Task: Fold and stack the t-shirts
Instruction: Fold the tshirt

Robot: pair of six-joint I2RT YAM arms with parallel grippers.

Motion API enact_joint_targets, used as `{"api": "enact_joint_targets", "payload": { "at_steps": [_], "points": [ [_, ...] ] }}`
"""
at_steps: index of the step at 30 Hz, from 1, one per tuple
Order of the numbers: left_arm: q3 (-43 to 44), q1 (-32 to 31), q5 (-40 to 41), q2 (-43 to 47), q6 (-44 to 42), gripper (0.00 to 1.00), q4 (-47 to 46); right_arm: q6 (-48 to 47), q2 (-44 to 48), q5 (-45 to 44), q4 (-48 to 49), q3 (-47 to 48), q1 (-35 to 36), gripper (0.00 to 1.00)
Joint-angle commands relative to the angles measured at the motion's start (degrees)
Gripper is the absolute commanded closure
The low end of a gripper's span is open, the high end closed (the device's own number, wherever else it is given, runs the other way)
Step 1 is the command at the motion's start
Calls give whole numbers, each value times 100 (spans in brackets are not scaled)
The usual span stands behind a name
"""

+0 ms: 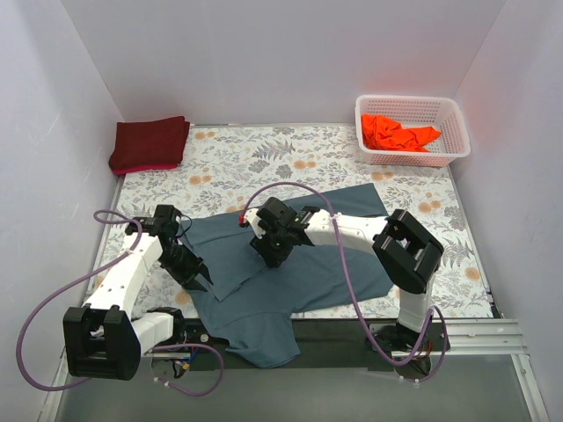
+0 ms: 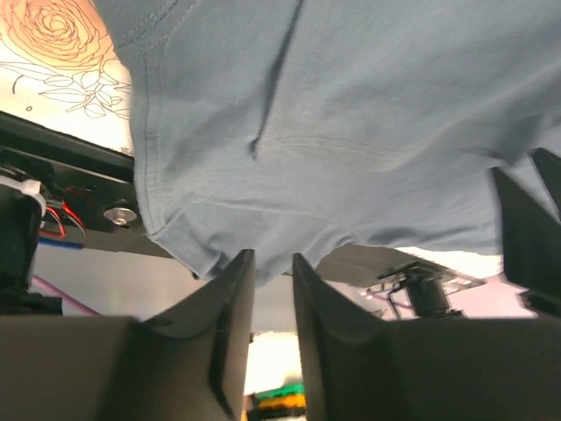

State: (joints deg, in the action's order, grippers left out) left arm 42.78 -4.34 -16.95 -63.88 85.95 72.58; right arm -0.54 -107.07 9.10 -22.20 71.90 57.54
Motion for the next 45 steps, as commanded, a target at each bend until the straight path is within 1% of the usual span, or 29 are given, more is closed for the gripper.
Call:
{"api": "enact_joint_targets", "payload": {
  "at_steps": [1, 2, 4, 5, 7, 8, 10, 11, 12, 13, 14, 15, 16, 18, 19, 23, 24, 26, 33, 34, 37, 40, 41, 43, 44, 45],
  "points": [
    [650, 21, 226, 121, 167, 72, 38, -96, 379, -110, -118, 254, -58, 52],
    [800, 21, 366, 43, 228, 59, -84, -61, 501, -111, -144, 281, -233, 49],
    [1116, 30, 787, -80, 387, 50, -252, 10, 625, -58, -145, 255, -496, 44],
    [1196, 38, 912, -212, 448, 43, -348, 149, 730, -49, -153, 220, -829, 44],
    [1267, 91, 1323, -335, 545, 37, -770, 360, 836, -93, -136, 149, -1217, 43],
    [1294, 135, 1500, -432, 563, 36, -1032, 448, 915, -110, -127, 97, -1636, 43],
    [1320, 257, 1816, -722, 572, 36, -1341, 781, 968, -180, -110, 53, -2087, 44],
    [1381, 293, 1940, -810, 580, 38, -1612, 931, 1029, -190, -83, 26, -2533, 45],
    [1425, 311, 2072, -1002, 607, 44, -1754, 1046, 1073, -181, -31, -105, -2755, 45],
    [1460, 337, 2256, -1091, 581, 48, -1895, 1169, 1109, -85, 83, -175, -2983, 47],
    [1539, 346, 2579, -1196, 563, 51, -2122, 1439, 1170, 12, 162, -254, -3438, 48],
    [1566, 363, 2713, -1423, 528, 56, -2238, 1547, 1197, 100, 241, -394, -3660, 49],
    [1601, 390, 2793, -1530, 423, 57, -2352, 1652, 1206, 214, 416, -474, -4045, 51],
    [1680, 425, 2890, -1802, 361, 60, -2660, 1881, 1215, 250, 558, -623, -4355, 53],
    [1715, 425, 2864, -2082, 309, 61, -2757, 1934, 1197, 276, 698, -642, -4600, 54],
    [1838, 425, 2759, -2813, 255, 65, -3073, 2136, 908, 241, 1040, -721, -5041, 55],
    [1865, 599, 2732, -2962, 247, 65, -3083, 2189, 855, 224, 1103, -730, -5112, 55],
    [1926, 636, 2723, -3287, 212, 67, -3100, 2242, 670, 197, 1269, -756, -5314, 56],
    [1874, 925, 2741, -3886, 62, 68, -3171, 2382, 64, 320, 1543, -888, -5762, 57],
    [1900, 952, 2741, -3956, 18, 68, -3179, 2426, -24, 320, 1569, -923, -5954, 57],
    [2224, 970, 2724, -4369, -183, 68, -3206, 2505, -156, 338, 1666, -1081, -6166, 57],
    [2743, 970, 2601, -4940, -368, 69, -3206, 2523, -279, 311, 1701, -1082, -6316, 57],
    [3083, 970, 2496, -5072, -412, 69, -3197, 2523, -306, 303, 1701, -1064, -6351, 57],
    [3419, 961, 2407, -5475, -483, 68, -3180, 2515, -385, 285, 1692, -968, -6448, 57],
    [3777, 970, 2363, -5582, -535, 68, -3153, 2506, -411, 276, 1701, -932, -6474, 57],
    [3929, 961, 2311, -5696, -562, 68, -3153, 2497, -438, 267, 1701, -889, -6501, 57]
  ]
}}
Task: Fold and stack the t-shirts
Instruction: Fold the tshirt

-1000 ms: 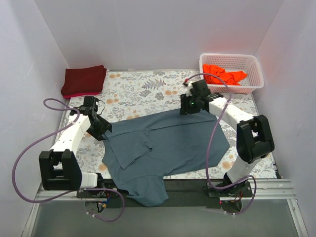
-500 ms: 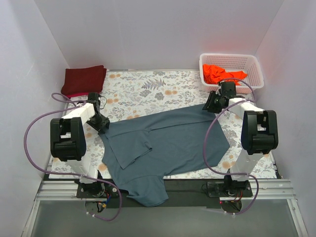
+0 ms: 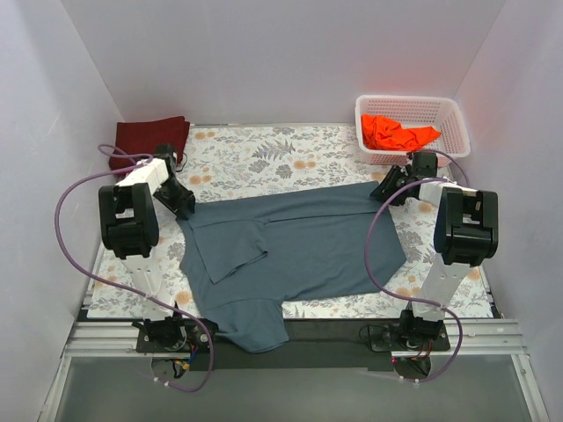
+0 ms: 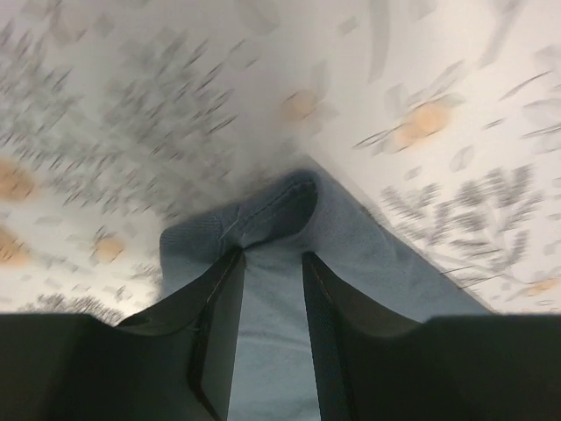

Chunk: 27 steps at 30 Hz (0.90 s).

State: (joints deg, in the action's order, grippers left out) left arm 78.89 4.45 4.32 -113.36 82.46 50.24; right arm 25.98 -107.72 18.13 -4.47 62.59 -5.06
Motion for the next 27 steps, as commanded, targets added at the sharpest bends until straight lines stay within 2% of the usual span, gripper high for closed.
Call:
{"api": "enact_joint_targets", "payload": {
  "at_steps": [1, 8, 13, 16, 21, 23, 27],
  "points": [
    [502, 83, 140, -932, -238, 68, -928, -163, -425, -653, -72, 130, -285, 57],
    [1804, -102, -203, -1618, -546, 63, -1016, -426, -662, -478, -80, 587, -338, 53],
    [2358, -120, -265, -1540, -687, 50, -1095, -628, -295, -416, -177, 702, -338, 48],
    [2438, -128, -273, -1181, -722, 40, -1086, -655, 66, -433, -344, 650, -338, 46],
    [2140, -260, -151, -225, -687, 30, -964, -725, 759, -468, -677, 395, -259, 46],
    [1799, -304, -45, 93, -626, 30, -858, -778, 945, -486, -836, 290, -232, 47],
    [956, -366, 87, 876, -555, 30, -726, -752, 1271, -337, -924, -9, -224, 55]
  ]
}}
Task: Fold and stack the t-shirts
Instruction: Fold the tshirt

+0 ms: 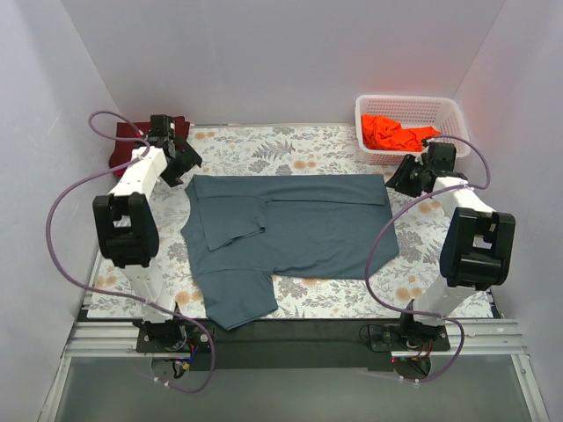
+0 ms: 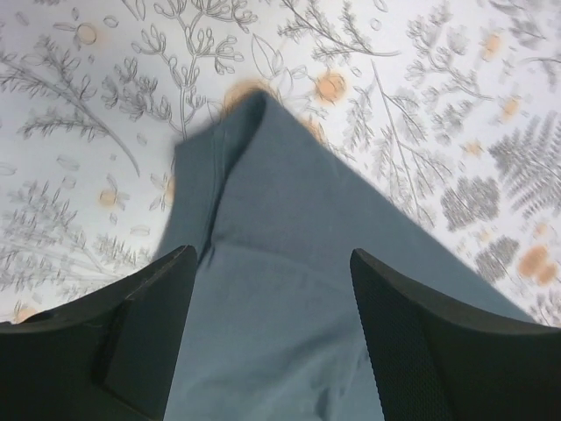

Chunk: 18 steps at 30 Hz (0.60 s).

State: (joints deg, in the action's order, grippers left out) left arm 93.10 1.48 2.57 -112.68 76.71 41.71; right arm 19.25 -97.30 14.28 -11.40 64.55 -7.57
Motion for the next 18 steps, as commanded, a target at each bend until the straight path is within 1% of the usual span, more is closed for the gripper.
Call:
{"api": "enact_joint_targets", "payload": {
  "at_steps": [1, 4, 5, 7, 8, 10, 12, 14, 18],
  "points": [
    [-642, -68, 279, 1157, 37, 30, 144, -44, 255, 92, -231, -241, 28, 55],
    [-1442, -68, 244, 1678, 64, 30, 188, 132, 220, 198, -214, -329, 28, 58],
    [-1635, -68, 235, 2028, 72, 30, 197, 167, 211, 198, -214, -347, 28, 59],
    [-2135, -68, 244, 2355, 134, 30, 319, 255, 202, 206, -187, -400, 28, 59],
    [-2277, -68, 270, 2687, 186, 30, 389, 290, 220, 233, -187, -461, 28, 60],
    [-2715, -68, 358, 2996, 353, 30, 582, 395, 333, 233, -196, -584, 28, 59],
    [-2981, -68, 411, 3347, 529, 30, 750, 440, 552, 224, -266, -856, 28, 55],
    [-3359, -68, 315, 3516, 687, 30, 864, 440, 702, 198, -371, -1119, 28, 52],
    [-3807, -68, 86, 3736, 828, 31, 821, 168, 1098, 224, -749, -1409, 89, 53]
  ]
}}
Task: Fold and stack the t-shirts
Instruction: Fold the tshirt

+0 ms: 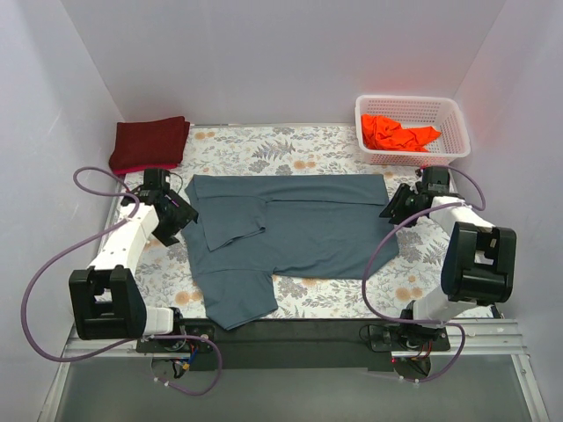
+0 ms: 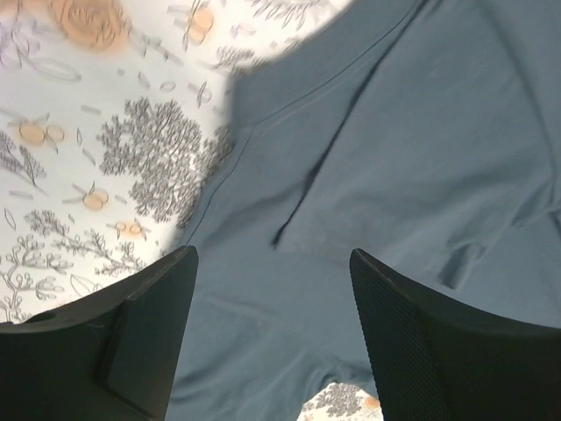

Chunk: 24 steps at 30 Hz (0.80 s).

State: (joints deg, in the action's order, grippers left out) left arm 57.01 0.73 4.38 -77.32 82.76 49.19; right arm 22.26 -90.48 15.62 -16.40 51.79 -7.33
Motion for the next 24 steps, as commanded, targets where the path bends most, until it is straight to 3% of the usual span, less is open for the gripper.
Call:
{"api": "enact_joint_targets", "payload": {
  "at_steps": [1, 6, 15, 24],
  "points": [
    [-260, 6, -200, 208, 232, 32, 38, -195, 460, 91, -388, -178, 83, 54],
    [-437, 6, -429, -151, 188, 35, -295, -371, 365, 3, -531, -354, 118, 54],
    [-560, -205, -755, -1170, 345, 44, -981, -301, -434, -453, -504, 138, 109, 55],
    [98, -205, -719, -2102, 478, 47, -1079, -178, -1165, -753, -530, 1174, 21, 53]
  ]
}}
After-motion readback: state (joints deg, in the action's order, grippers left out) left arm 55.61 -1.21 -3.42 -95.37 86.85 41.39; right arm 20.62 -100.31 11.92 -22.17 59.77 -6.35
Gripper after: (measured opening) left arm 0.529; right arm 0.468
